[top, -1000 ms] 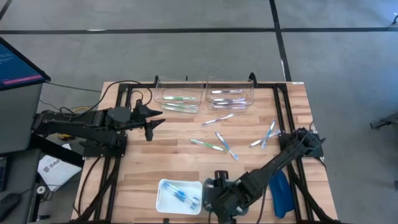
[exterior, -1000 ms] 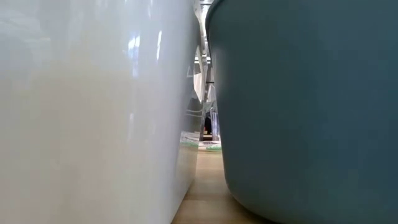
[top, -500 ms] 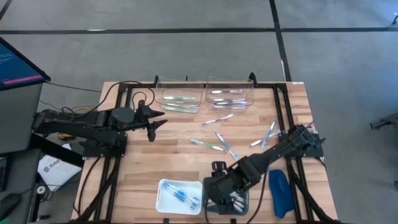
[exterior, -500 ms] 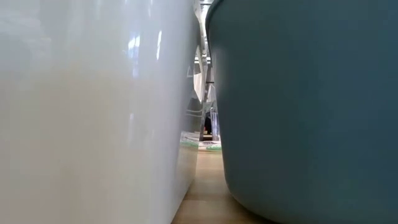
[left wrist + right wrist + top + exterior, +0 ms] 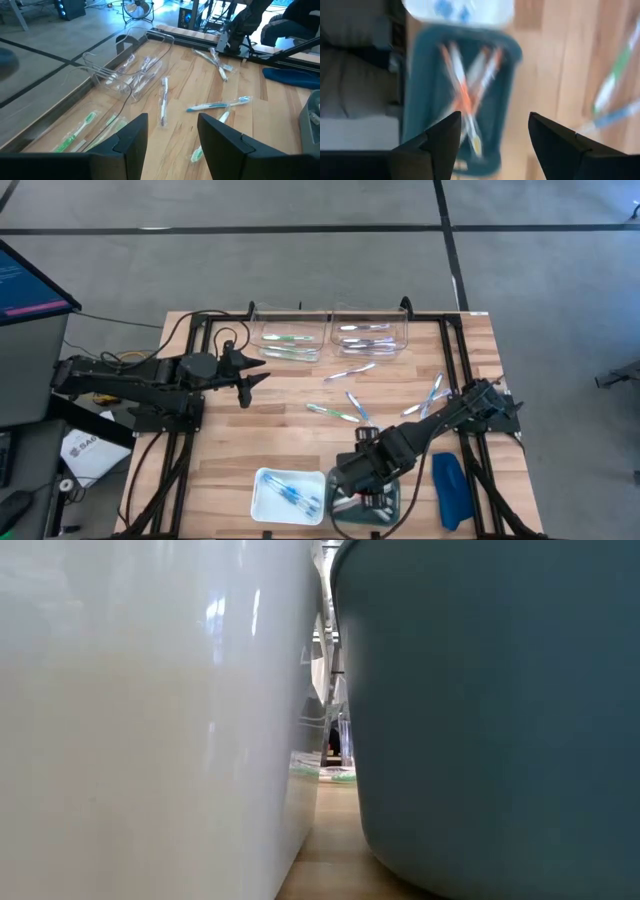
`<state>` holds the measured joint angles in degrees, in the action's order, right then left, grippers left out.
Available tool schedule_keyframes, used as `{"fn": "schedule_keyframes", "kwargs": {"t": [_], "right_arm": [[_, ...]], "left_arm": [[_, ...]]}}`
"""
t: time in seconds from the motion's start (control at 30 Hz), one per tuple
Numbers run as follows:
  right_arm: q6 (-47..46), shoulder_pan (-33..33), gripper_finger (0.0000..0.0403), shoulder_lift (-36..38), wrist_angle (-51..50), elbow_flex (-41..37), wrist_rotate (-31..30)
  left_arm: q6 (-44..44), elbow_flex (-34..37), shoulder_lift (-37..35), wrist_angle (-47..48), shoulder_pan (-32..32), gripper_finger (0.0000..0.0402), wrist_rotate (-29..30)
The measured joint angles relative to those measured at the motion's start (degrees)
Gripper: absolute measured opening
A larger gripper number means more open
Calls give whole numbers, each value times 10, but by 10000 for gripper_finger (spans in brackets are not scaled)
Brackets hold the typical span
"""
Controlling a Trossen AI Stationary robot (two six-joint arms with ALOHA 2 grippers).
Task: Pick & Place Toothbrushes
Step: Put the purple toothbrush into the right transparent bin
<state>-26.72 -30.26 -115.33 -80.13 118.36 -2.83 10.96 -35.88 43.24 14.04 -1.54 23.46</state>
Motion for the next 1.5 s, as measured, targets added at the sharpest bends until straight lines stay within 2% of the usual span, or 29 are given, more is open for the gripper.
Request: {"fn": "schedule_keyframes", "kwargs": {"t": [0.13,0.27,0.57,0.77,0.93,1.17,1.33,1.5], "right_arm": [[-8,-1,224,0,-52,-18,-10],[-22,-8,224,0,-93,-27,-63],[-32,-9,224,0,-82,-72,-69],[-40,-11,224,19,-54,-138,-69],[-68,-17,224,97,27,-251,-69],[-172,-32,224,261,137,-442,-70],[-271,-31,224,363,147,-556,-93],[-288,-31,224,420,173,-632,-138]], "left_arm": [[0,0,0,0,0,168,0],[0,0,0,0,0,168,0],[0,0,0,0,0,168,0],[0,0,0,0,0,168,0],[0,0,0,0,0,168,0],[0,0,0,0,0,168,0],[0,0,0,-3,0,168,0],[0,0,0,-5,0,168,0]]}}
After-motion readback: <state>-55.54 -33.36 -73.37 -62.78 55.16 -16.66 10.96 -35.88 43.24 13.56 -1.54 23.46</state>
